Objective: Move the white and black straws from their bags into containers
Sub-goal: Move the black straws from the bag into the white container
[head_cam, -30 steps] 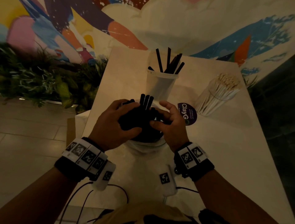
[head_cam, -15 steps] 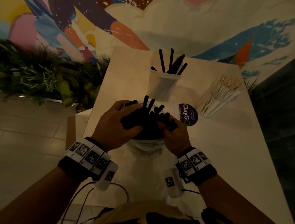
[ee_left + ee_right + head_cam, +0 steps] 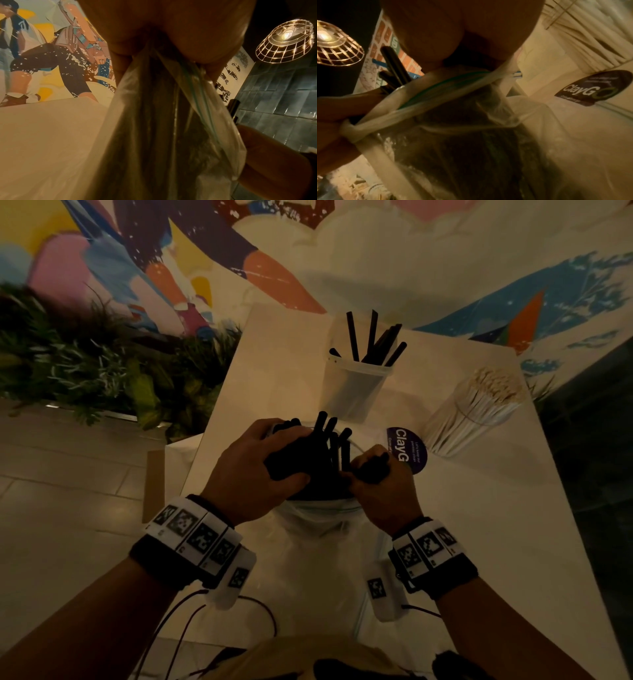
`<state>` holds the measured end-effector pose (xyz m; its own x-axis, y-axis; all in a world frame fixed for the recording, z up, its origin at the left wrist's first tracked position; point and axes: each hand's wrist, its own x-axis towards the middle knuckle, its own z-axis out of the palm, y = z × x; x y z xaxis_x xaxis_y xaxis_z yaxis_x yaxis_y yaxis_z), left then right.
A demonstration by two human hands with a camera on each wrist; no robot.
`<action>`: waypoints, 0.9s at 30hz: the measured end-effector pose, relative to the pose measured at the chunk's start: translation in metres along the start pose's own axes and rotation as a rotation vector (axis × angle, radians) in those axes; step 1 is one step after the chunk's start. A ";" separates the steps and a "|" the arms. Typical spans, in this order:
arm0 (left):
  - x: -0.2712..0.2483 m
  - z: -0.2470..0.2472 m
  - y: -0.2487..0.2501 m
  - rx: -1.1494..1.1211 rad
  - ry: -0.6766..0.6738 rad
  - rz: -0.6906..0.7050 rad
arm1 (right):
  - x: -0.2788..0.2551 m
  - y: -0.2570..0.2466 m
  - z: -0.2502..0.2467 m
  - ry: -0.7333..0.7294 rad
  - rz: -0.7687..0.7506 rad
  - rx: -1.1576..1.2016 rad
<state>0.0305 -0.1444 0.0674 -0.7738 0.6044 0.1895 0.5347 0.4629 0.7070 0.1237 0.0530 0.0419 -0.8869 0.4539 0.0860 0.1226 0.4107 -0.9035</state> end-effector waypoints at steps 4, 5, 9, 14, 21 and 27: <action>0.000 0.000 -0.001 -0.010 -0.008 -0.013 | 0.000 -0.003 -0.004 0.118 -0.037 0.091; 0.001 0.001 -0.001 -0.009 -0.007 -0.011 | 0.001 -0.002 -0.004 0.091 -0.020 0.083; 0.001 0.002 0.002 -0.001 -0.018 -0.005 | -0.002 0.005 -0.004 0.015 0.075 -0.021; 0.001 0.004 0.003 0.002 -0.027 0.008 | -0.004 0.004 -0.007 0.041 0.130 0.023; 0.002 0.006 0.001 0.009 -0.015 0.017 | -0.003 -0.012 -0.014 0.142 0.114 0.301; 0.001 0.006 0.002 -0.011 -0.013 0.016 | -0.006 -0.017 -0.019 0.150 0.119 0.466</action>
<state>0.0330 -0.1390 0.0650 -0.7609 0.6199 0.1919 0.5429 0.4462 0.7114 0.1349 0.0584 0.0649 -0.8009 0.5988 -0.0004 -0.0233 -0.0318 -0.9992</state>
